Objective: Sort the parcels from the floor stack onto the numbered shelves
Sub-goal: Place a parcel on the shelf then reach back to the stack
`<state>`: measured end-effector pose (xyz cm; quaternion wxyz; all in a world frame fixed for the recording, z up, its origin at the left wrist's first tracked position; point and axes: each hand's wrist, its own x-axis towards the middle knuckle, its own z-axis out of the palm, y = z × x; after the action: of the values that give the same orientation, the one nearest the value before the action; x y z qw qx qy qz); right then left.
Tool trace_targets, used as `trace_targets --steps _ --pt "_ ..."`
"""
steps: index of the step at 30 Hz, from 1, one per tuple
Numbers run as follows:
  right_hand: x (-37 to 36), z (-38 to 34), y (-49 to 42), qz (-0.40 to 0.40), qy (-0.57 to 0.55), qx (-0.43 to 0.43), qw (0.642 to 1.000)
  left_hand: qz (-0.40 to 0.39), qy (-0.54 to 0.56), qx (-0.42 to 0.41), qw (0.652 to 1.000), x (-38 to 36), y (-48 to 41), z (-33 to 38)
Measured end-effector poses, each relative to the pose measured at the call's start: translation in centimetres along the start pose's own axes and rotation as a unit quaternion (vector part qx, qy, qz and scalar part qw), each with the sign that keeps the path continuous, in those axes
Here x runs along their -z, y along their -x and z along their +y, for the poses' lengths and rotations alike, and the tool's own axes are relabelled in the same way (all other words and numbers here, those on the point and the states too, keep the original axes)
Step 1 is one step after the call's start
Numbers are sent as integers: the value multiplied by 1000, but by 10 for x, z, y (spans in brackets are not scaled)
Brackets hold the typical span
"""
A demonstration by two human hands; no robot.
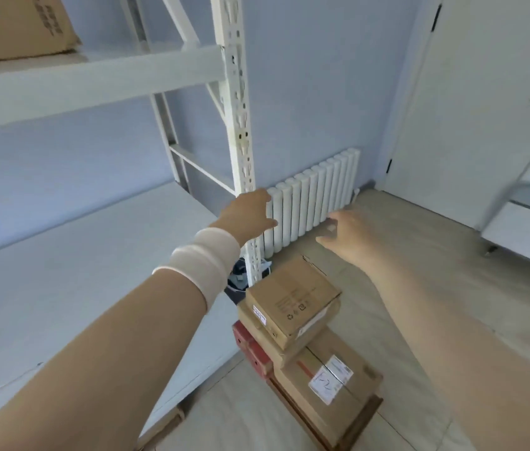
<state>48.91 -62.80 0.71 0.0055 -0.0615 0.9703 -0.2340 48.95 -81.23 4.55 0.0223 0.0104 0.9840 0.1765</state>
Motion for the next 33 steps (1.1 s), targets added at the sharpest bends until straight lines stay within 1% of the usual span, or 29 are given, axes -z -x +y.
trace_targets --steps 5,9,12,14,15,19,22,24,25,28,33 --pt "-48 41 11 -36 -23 -122 992 -96 30 -39 994 -68 -27 0" --pt "-94 59 21 -81 -92 -194 973 -169 45 -44 984 -121 -42 -2" --pt "-129 76 24 -115 -134 -233 956 -191 39 -47 980 -167 -56 -18" --pt "-152 91 22 -136 -167 -258 942 -197 51 -27 979 -194 -66 -32" --pt "-162 98 22 -141 -195 -278 930 -207 64 -11 976 -207 -69 -40" --pt "-199 119 21 -124 -341 -379 851 -231 152 80 958 -241 -72 -72" --pt "-221 126 19 -138 -389 -434 801 -232 155 124 952 -258 -83 -94" --pt "-234 125 17 -142 -418 -455 773 -213 144 141 956 -261 -96 -101" --pt "-240 125 14 -142 -429 -464 763 -205 133 144 959 -261 -103 -104" --pt "-257 120 2 -125 -454 -499 728 -195 98 117 969 -260 -128 -109" --pt "-288 115 -27 -71 -497 -559 660 -194 144 114 964 -275 -160 -121"
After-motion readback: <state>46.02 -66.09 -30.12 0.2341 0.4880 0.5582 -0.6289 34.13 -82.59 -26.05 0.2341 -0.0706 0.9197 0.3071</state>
